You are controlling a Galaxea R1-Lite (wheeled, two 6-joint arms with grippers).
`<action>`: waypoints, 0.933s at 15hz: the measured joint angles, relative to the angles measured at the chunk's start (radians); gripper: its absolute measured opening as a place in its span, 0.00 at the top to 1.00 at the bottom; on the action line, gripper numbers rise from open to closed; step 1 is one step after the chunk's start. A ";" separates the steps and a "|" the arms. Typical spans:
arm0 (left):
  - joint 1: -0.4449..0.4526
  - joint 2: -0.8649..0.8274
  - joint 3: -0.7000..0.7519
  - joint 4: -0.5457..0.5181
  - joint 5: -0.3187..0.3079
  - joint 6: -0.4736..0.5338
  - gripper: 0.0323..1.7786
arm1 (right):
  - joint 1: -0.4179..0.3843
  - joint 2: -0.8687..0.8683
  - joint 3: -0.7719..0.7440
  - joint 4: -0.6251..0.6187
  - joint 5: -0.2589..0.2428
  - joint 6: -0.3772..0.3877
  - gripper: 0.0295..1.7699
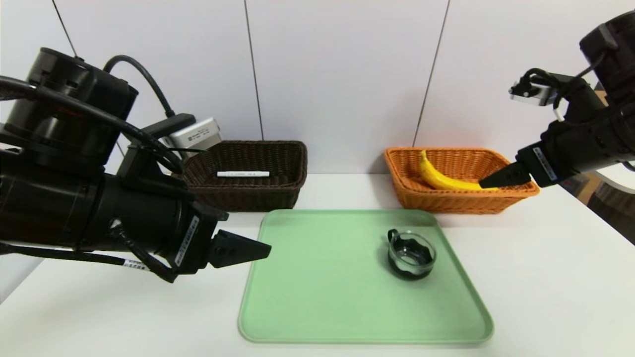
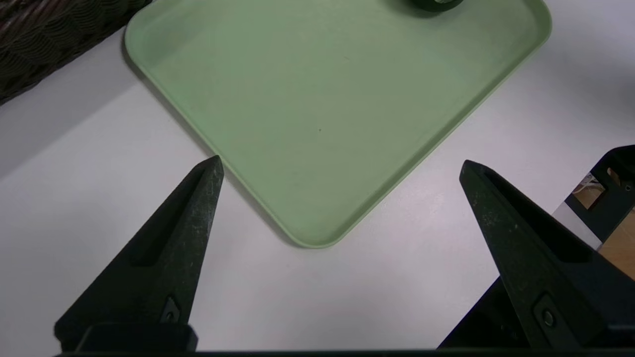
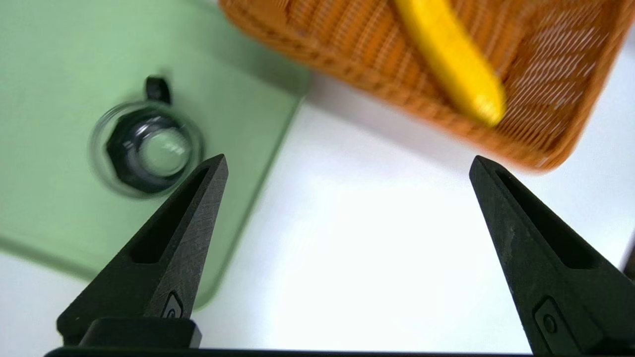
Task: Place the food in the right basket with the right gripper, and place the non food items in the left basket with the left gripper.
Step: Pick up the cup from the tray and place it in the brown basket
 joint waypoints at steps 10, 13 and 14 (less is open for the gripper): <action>-0.138 0.270 -0.202 -0.025 0.049 -0.081 0.05 | 0.042 -0.264 0.361 -0.006 0.006 0.193 0.04; -0.196 0.386 -0.264 -0.022 0.172 -0.132 0.05 | 0.093 -0.282 0.366 -0.006 0.005 0.229 0.04; -0.216 0.426 -0.285 -0.020 0.220 -0.145 0.05 | 0.106 -0.283 0.369 -0.006 0.006 0.240 0.04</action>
